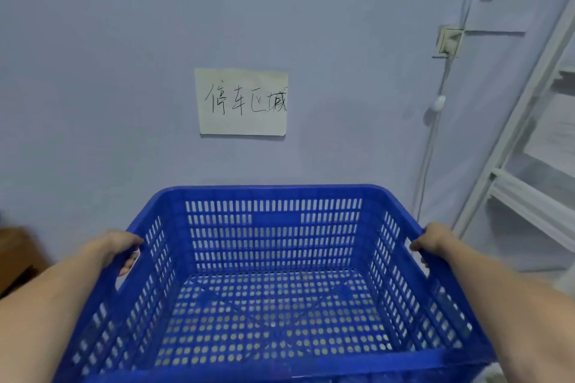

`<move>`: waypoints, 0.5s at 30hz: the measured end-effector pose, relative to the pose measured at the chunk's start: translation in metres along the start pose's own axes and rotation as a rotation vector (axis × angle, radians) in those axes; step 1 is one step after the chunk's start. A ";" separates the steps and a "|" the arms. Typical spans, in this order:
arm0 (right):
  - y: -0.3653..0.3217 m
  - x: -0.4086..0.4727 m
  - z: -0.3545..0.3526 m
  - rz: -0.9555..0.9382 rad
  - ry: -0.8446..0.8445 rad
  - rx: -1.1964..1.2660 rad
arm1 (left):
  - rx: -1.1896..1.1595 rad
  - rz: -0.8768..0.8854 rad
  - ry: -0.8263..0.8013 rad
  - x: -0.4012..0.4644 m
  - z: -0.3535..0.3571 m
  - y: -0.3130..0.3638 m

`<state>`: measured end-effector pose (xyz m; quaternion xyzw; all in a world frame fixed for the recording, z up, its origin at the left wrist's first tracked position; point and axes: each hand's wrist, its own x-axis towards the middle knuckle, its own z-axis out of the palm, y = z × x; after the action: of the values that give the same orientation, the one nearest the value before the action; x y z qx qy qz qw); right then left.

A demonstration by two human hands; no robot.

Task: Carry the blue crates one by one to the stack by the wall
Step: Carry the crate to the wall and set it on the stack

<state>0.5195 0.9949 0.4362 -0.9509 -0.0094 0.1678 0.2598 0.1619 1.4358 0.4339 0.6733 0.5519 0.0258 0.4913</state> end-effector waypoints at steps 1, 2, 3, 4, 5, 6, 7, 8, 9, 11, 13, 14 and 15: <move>-0.005 0.009 0.012 0.024 0.010 -0.012 | -0.023 -0.016 -0.011 0.019 0.005 0.001; -0.010 0.017 0.024 0.045 0.021 -0.038 | -0.039 -0.044 -0.024 0.037 0.010 0.000; -0.013 0.024 0.037 0.067 0.022 -0.075 | -0.050 -0.064 -0.037 0.055 0.016 -0.001; -0.015 0.031 0.051 0.095 0.019 -0.107 | -0.055 -0.081 -0.041 0.073 0.023 -0.004; -0.015 0.039 0.064 0.121 0.015 -0.120 | -0.067 -0.090 -0.029 0.092 0.030 -0.006; -0.013 0.048 0.078 0.151 0.006 -0.119 | -0.072 -0.099 -0.007 0.112 0.037 -0.009; -0.010 0.057 0.092 0.184 -0.008 -0.113 | -0.079 -0.101 0.002 0.130 0.045 -0.013; -0.005 0.066 0.107 0.217 -0.019 -0.096 | -0.084 -0.110 0.010 0.147 0.054 -0.018; 0.000 0.075 0.121 0.245 -0.030 -0.079 | -0.082 -0.119 0.019 0.162 0.063 -0.023; 0.009 0.092 0.149 0.300 -0.038 -0.001 | -0.079 -0.148 0.029 0.188 0.082 -0.035; 0.017 0.107 0.178 0.371 -0.063 0.053 | -0.065 -0.197 0.037 0.209 0.103 -0.048; 0.023 0.115 0.193 0.404 -0.088 0.066 | -0.050 -0.223 0.032 0.219 0.112 -0.058; 0.029 0.123 0.207 0.435 -0.113 0.085 | -0.040 -0.249 0.009 0.228 0.121 -0.067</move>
<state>0.5661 1.0842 0.2152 -0.9080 0.1883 0.2729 0.2563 0.2718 1.5282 0.2095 0.5896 0.6328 -0.0213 0.5015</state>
